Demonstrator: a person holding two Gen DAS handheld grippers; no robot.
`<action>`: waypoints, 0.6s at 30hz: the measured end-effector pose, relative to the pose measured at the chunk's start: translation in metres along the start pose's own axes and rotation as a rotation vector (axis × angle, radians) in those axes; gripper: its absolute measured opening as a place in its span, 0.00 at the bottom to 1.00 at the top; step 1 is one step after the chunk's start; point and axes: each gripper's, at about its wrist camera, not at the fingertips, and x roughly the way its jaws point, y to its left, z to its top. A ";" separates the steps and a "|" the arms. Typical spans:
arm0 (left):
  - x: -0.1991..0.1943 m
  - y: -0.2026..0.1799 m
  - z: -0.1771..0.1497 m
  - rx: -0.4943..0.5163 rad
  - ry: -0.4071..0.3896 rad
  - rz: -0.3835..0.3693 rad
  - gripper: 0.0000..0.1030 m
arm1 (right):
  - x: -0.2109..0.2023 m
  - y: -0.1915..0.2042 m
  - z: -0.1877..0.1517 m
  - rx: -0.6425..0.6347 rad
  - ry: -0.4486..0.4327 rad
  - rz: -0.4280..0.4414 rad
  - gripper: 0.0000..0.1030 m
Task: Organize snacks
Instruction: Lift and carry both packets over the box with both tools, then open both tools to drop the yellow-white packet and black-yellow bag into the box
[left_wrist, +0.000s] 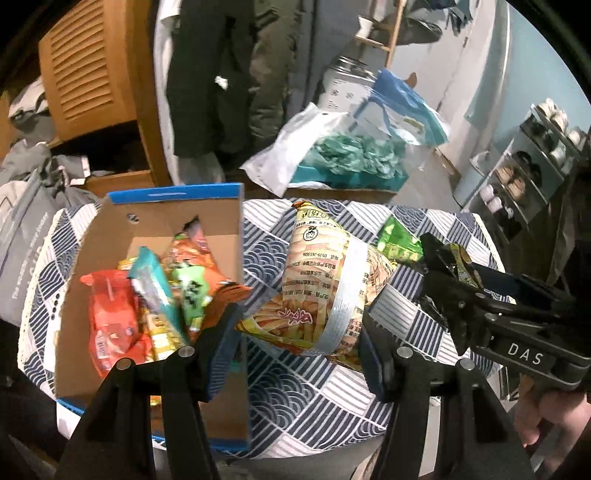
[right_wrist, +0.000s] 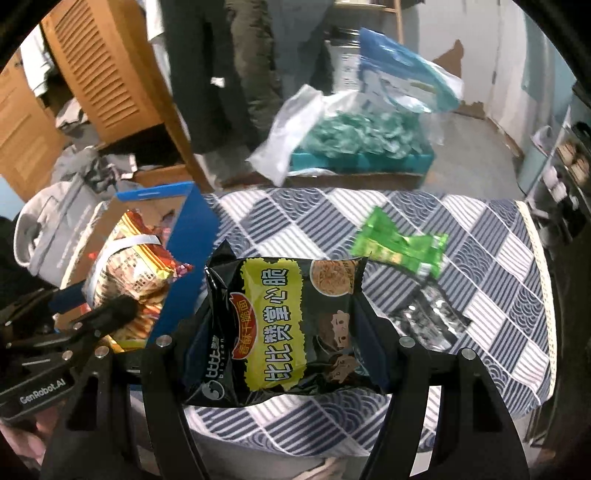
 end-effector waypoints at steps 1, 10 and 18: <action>-0.003 0.007 0.000 -0.009 -0.006 0.006 0.59 | 0.001 0.007 0.002 -0.011 0.000 0.007 0.67; -0.015 0.063 -0.008 -0.117 -0.021 0.037 0.59 | 0.012 0.066 0.016 -0.097 0.010 0.063 0.67; -0.020 0.119 -0.018 -0.214 -0.030 0.086 0.59 | 0.026 0.125 0.021 -0.184 0.032 0.121 0.67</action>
